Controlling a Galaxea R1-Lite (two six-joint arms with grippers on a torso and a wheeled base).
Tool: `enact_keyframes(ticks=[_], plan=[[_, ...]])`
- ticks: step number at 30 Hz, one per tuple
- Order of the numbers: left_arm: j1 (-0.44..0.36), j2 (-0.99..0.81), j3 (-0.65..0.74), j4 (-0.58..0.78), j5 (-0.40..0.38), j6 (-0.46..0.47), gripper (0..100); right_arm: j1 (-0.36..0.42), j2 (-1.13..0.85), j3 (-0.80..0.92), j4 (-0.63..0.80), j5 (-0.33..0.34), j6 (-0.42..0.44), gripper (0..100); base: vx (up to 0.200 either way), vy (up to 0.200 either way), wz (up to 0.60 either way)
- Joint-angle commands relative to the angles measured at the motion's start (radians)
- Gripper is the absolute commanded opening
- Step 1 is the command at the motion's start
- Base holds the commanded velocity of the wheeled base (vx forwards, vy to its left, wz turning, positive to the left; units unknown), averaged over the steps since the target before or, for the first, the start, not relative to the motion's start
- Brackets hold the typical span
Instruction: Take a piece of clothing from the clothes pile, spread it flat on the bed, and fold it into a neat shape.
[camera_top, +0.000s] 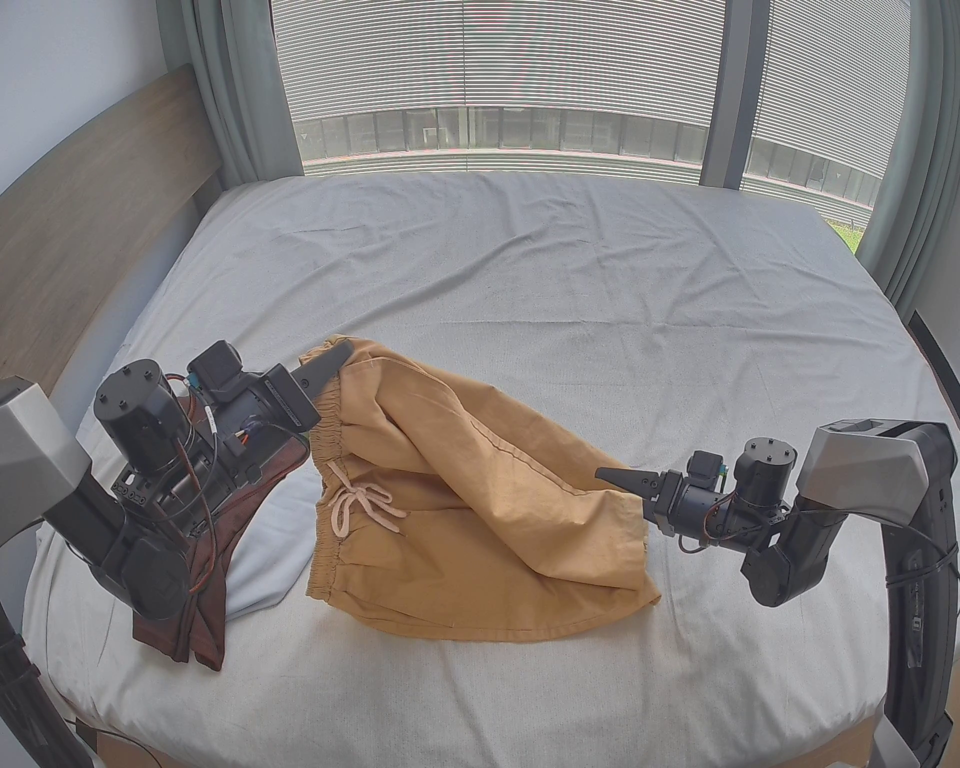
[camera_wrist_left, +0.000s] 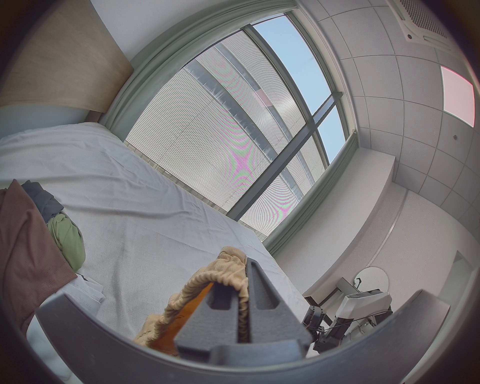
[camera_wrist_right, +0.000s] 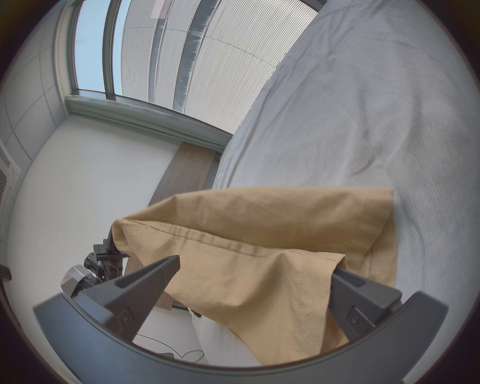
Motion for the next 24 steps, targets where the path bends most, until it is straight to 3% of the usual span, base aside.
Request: enact_keyframes(ticks=[1,15,16,24], plan=[[0.000,0.003,0.000,-0.001,0.000,-0.001,0,0.005,0.005,-0.016,-0.025,0.002,0.026,100,0.000,0.000,0.00],[0.000,0.003,0.000,-0.001,0.000,-0.001,0,0.026,0.047,-0.039,-0.048,0.000,0.052,100,0.000,0.000,0.00],[0.000,0.004,0.000,-0.001,0.000,-0.001,0,0.026,0.048,-0.041,-0.048,0.000,0.052,0,0.000,0.000,0.00],[-0.001,0.010,-0.001,-0.001,0.000,-0.002,0,0.021,0.051,-0.044,-0.063,-0.001,0.063,0,0.000,0.000,0.00]])
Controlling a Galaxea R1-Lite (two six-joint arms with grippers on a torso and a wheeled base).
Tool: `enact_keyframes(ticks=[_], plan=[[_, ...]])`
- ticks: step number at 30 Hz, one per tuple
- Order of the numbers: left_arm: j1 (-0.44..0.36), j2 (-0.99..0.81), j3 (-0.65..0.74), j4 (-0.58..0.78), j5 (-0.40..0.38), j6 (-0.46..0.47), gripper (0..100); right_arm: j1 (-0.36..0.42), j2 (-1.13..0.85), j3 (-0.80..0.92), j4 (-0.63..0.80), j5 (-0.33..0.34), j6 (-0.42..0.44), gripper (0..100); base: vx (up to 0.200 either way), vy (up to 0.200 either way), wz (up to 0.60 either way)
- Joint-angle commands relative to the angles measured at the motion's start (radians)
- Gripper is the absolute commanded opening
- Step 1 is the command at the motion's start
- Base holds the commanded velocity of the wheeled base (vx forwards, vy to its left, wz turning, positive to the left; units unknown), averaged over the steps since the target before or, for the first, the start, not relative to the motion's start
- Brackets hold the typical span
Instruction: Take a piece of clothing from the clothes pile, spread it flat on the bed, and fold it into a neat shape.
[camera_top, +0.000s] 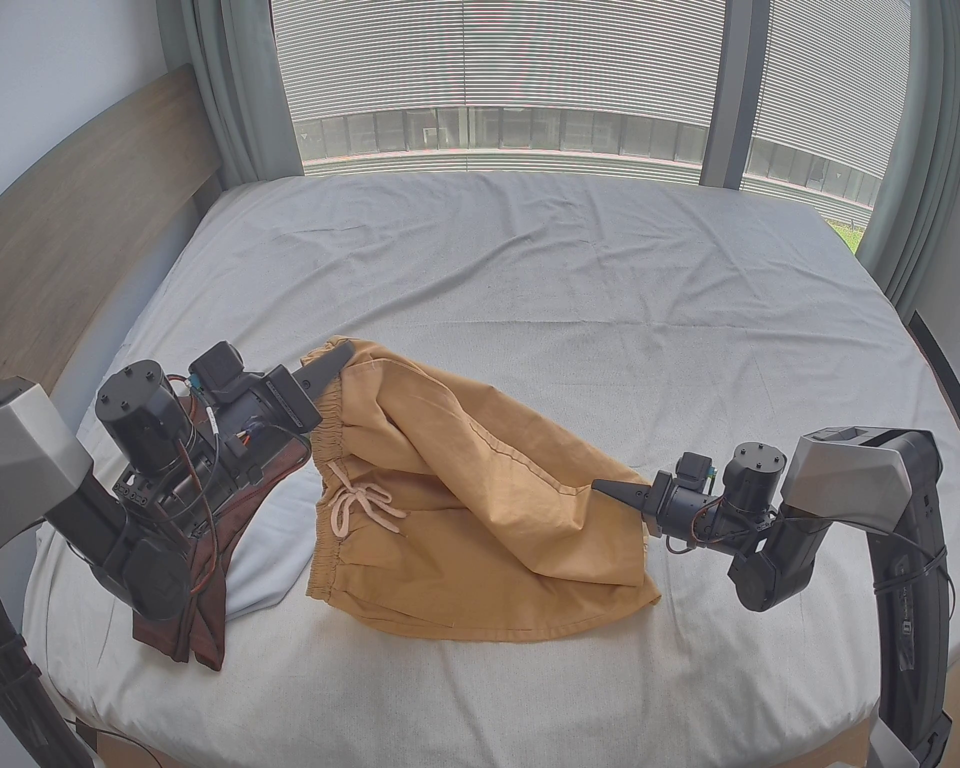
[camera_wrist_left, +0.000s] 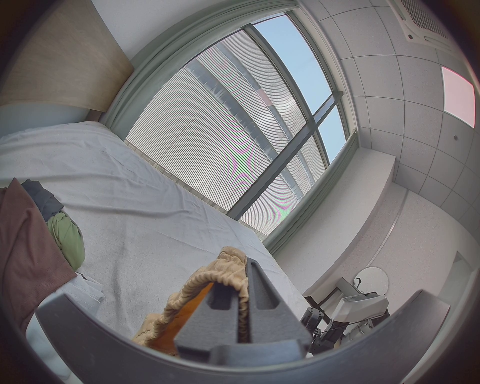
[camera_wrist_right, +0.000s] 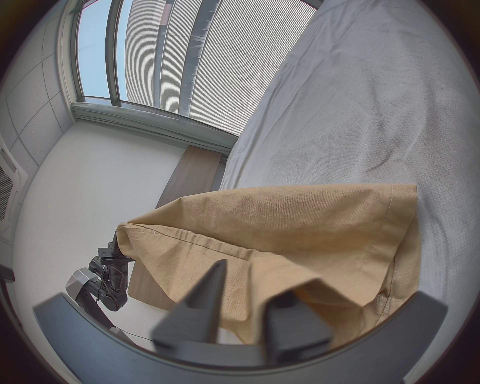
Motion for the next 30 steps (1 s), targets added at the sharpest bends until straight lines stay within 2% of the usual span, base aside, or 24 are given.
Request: enact_keyframes(ticks=[1,18,30], plan=[[0.000,0.011,-0.002,0.000,0.000,-0.001,0,-0.002,-0.009,0.006,-0.003,0.000,0.015,0,0.000,0.000,0.00],[-0.003,0.014,-0.015,0.000,-0.012,0.001,0,-0.023,-0.365,0.168,-0.006,0.003,0.031,0,0.000,0.000,0.00],[0.000,0.010,-0.009,0.000,-0.020,0.010,0,-0.092,-0.511,0.208,-0.004,0.026,0.040,0,0.000,0.000,0.00]])
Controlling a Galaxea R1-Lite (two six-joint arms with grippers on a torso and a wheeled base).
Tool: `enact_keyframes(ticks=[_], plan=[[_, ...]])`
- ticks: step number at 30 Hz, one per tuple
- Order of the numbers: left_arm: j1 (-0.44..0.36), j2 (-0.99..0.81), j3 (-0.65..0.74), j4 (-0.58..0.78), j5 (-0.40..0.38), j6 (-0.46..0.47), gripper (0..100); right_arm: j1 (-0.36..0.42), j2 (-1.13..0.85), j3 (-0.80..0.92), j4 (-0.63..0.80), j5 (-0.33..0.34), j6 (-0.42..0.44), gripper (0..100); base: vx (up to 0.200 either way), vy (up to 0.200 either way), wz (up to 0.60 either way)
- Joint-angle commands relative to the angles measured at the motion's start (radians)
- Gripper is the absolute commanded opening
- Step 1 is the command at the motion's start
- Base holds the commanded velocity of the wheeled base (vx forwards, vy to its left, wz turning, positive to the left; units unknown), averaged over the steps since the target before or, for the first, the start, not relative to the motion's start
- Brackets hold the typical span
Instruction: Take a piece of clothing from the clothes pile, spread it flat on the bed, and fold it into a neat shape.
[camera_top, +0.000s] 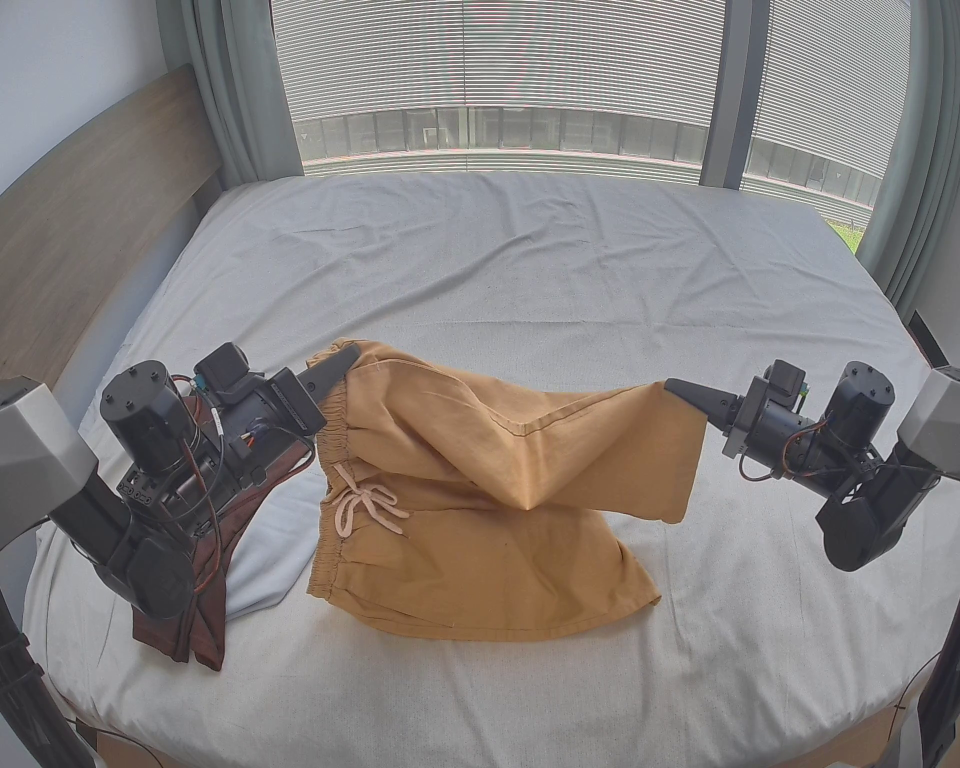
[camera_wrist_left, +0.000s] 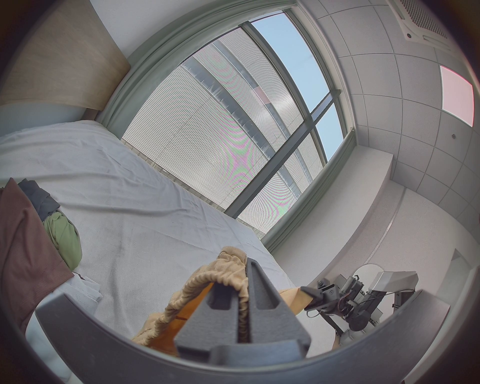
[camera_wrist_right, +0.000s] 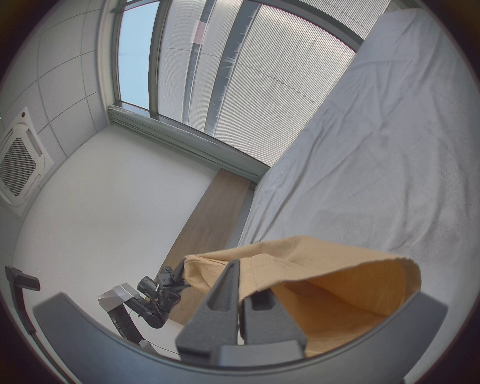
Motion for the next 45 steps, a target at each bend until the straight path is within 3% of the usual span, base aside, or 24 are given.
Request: enact_keyframes(ticks=[1,13,26,45], plan=[[0.002,-0.003,0.001,-0.001,0.000,0.001,0,-0.020,-0.077,0.016,0.000,0.008,0.005,0,0.000,0.000,0.00],[0.003,-0.007,-0.005,-0.001,0.001,0.001,0,-0.026,-0.091,0.019,-0.001,0.011,0.005,0,0.000,0.000,0.00],[0.034,-0.032,-0.025,-0.001,0.001,0.001,0,-0.118,-0.157,0.016,0.000,0.051,0.038,0,0.000,0.000,0.00],[0.074,-0.027,0.021,-0.001,-0.045,0.038,0,-0.171,-0.163,0.007,-0.001,0.072,0.040,0,0.000,0.000,0.00]])
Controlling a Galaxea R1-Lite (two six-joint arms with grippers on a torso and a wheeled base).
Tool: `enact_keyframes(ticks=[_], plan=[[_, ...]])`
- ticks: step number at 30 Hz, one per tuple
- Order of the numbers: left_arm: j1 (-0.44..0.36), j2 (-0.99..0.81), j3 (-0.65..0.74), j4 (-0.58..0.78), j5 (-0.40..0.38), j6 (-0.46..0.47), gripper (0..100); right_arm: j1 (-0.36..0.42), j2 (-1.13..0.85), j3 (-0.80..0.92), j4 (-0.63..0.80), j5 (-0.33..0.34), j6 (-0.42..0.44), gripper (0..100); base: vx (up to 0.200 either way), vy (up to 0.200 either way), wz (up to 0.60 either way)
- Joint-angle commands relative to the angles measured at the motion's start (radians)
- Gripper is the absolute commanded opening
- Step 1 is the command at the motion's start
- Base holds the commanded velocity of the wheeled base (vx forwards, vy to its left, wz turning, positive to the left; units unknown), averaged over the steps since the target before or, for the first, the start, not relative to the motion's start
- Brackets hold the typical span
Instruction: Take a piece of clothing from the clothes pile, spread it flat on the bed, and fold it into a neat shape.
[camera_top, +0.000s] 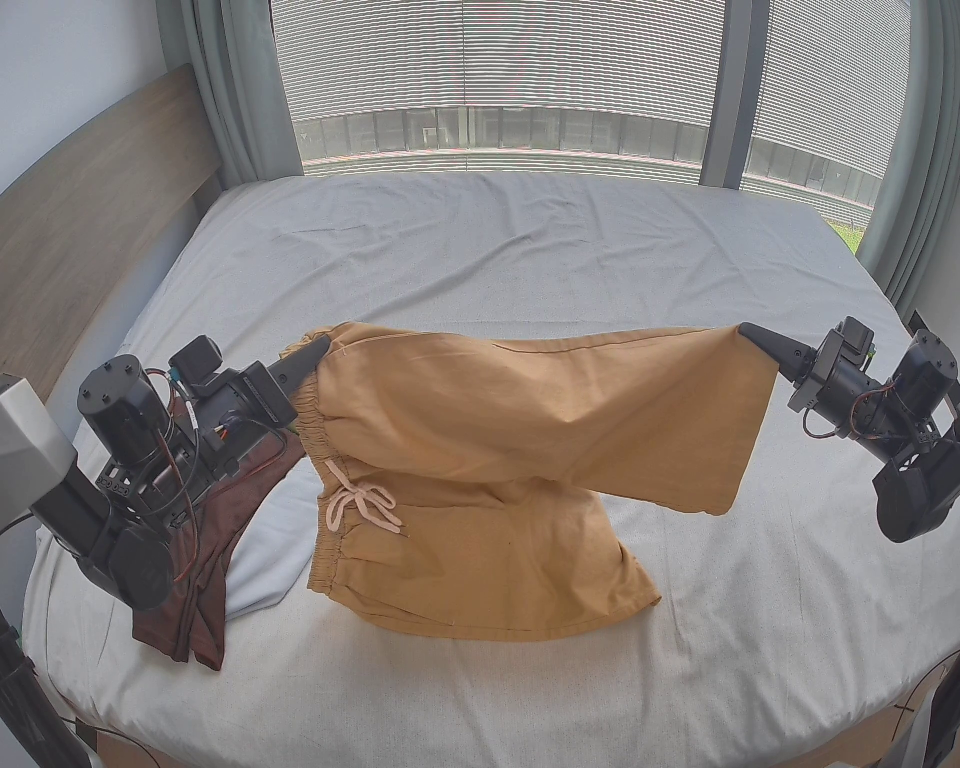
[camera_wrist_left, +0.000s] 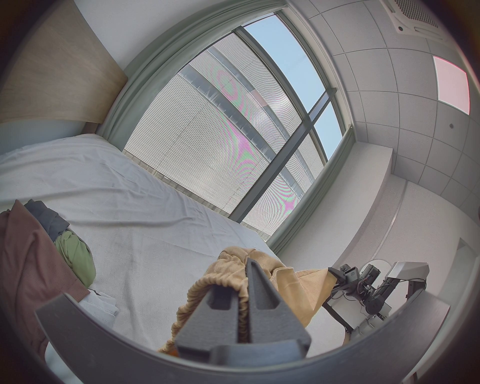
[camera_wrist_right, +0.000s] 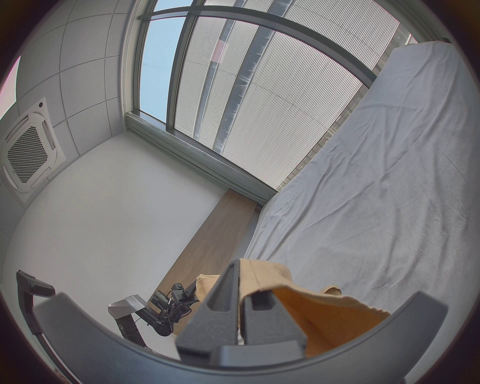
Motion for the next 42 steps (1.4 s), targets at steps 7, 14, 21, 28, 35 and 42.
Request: enact_keyframes(ticks=[7,14,21,28,35,42], plan=[[0.020,0.006,0.011,0.000,-0.003,0.001,0,-0.018,-0.014,-0.001,-0.001,0.014,0.001,0,0.000,0.000,0.00],[0.031,0.007,0.016,0.000,-0.004,0.003,0,-0.024,-0.014,-0.003,-0.001,0.014,0.001,0,0.000,0.000,0.00],[0.043,0.009,0.016,0.000,-0.004,0.003,0,-0.032,-0.014,-0.003,-0.001,0.014,0.001,0,0.000,0.000,0.00],[0.040,0.006,0.013,0.000,-0.003,0.005,0,-0.024,-0.014,0.005,-0.001,0.014,-0.002,0,0.000,0.000,0.00],[0.022,-0.002,-0.009,0.000,0.003,0.023,0,-0.018,-0.013,0.005,0.001,0.013,-0.003,0,0.000,0.000,0.00],[0.022,0.013,-0.027,0.001,0.019,0.051,0,-0.026,0.016,-0.009,0.003,0.014,-0.005,0,0.000,0.000,0.00]])
